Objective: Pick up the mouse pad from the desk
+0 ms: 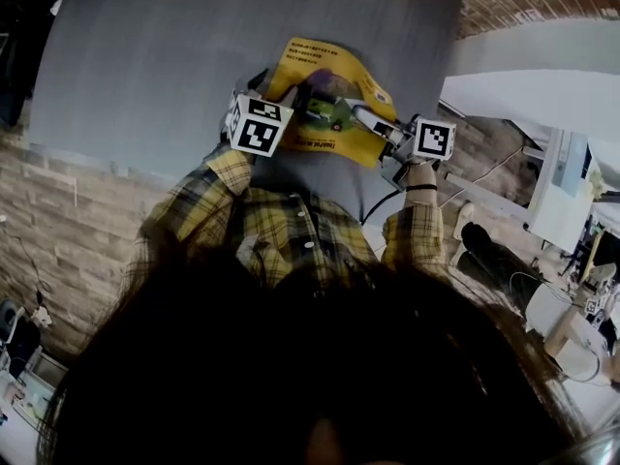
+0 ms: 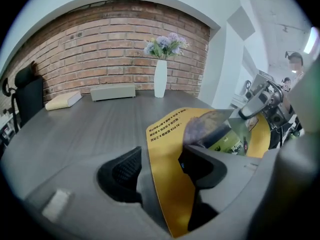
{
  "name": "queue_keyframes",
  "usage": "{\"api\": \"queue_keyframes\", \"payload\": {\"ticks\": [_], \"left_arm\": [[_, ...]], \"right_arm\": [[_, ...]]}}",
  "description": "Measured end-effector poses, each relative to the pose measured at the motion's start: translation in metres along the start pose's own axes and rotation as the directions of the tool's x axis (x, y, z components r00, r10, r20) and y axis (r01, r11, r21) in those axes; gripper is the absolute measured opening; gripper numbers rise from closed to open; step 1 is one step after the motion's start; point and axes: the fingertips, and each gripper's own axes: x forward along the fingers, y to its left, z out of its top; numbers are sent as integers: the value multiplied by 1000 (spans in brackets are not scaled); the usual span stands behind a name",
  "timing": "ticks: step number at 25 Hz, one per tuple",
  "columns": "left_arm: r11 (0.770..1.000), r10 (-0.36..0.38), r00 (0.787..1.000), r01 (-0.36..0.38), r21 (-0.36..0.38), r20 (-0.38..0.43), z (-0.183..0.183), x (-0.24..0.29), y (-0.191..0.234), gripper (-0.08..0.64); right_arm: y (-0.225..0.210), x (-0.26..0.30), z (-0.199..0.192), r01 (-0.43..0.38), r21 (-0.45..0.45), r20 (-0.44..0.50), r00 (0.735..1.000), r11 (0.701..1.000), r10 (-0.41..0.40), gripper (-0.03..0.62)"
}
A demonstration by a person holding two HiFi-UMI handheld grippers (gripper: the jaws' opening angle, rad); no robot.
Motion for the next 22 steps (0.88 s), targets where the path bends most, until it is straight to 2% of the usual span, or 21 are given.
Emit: {"api": "queue_keyframes", "payload": {"ticks": [7, 14, 19, 22], "left_arm": [[1000, 20, 996, -21, 4, 87, 25, -32, 6, 272], [999, 34, 986, -33, -6, 161, 59, -52, 5, 272], [999, 33, 975, -34, 4, 220, 81, -66, -1, 272], [999, 29, 966, -32, 8, 258, 95, -77, -3, 270]], "right_arm": [[46, 5, 10, 2, -156, 33, 999, 988, 3, 12], [72, -11, 37, 87, -289, 134, 990, 953, -50, 12], [95, -28, 55, 180, -386, 241, 966, 905, -90, 14], [109, -38, 63, 261, -456, 308, 943, 851, -124, 14]]}}
